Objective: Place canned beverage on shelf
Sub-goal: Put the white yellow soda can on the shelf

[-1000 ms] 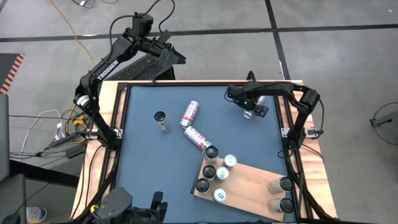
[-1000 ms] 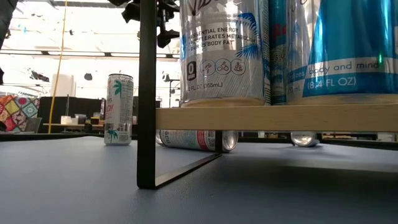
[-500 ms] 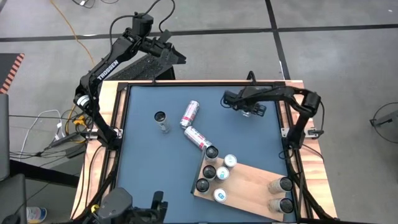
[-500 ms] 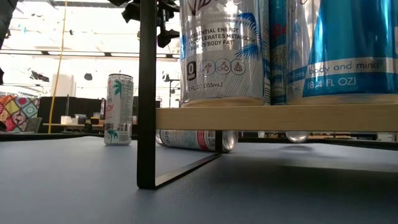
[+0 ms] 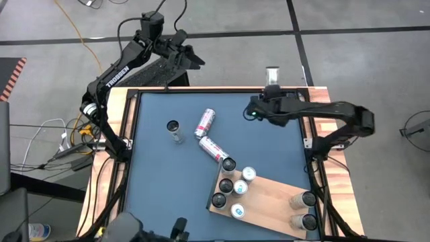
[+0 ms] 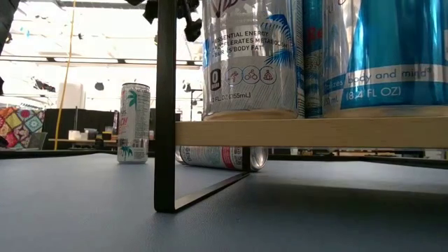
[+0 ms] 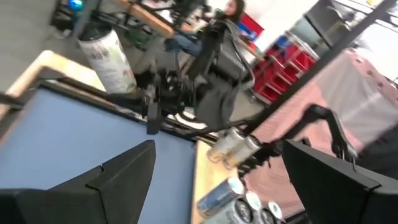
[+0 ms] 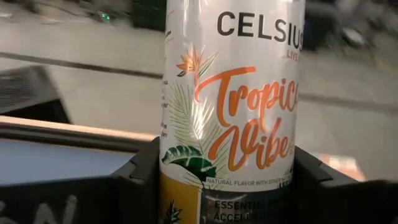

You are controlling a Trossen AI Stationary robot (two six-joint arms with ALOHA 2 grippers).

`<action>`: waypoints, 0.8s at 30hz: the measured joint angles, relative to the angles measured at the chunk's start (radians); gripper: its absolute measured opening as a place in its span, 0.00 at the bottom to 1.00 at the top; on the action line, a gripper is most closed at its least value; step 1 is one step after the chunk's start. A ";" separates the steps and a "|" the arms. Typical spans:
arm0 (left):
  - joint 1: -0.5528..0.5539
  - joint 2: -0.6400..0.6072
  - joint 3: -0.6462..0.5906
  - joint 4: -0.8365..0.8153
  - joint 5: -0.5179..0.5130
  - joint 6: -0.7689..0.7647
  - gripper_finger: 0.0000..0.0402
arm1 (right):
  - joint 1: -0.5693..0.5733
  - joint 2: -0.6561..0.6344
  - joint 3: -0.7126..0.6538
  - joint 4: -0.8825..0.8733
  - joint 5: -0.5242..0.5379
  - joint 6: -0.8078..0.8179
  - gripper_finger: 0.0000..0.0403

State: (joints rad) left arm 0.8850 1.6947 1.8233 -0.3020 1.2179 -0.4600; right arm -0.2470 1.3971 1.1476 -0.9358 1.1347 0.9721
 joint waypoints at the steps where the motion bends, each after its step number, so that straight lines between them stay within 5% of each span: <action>1: -0.011 0.000 0.000 0.023 0.006 -0.017 0.84 | 0.010 -0.024 0.014 0.019 0.005 -0.070 0.53; 6: -0.099 0.000 0.000 0.172 -0.011 -0.097 0.84 | 0.053 -0.099 0.059 0.212 -0.006 -0.559 0.53; 9: -0.168 0.000 0.000 0.226 -0.117 -0.113 0.84 | 0.073 -0.112 0.078 0.372 -0.006 -0.771 0.53; 24: -0.370 0.000 0.000 0.484 -0.470 -0.129 0.84 | 0.144 -0.132 0.086 0.759 -0.014 -0.926 0.53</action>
State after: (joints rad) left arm 0.5154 1.6950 1.8236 0.1818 0.7477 -0.5894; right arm -0.1031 1.2648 1.2331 -0.1767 1.1204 0.0466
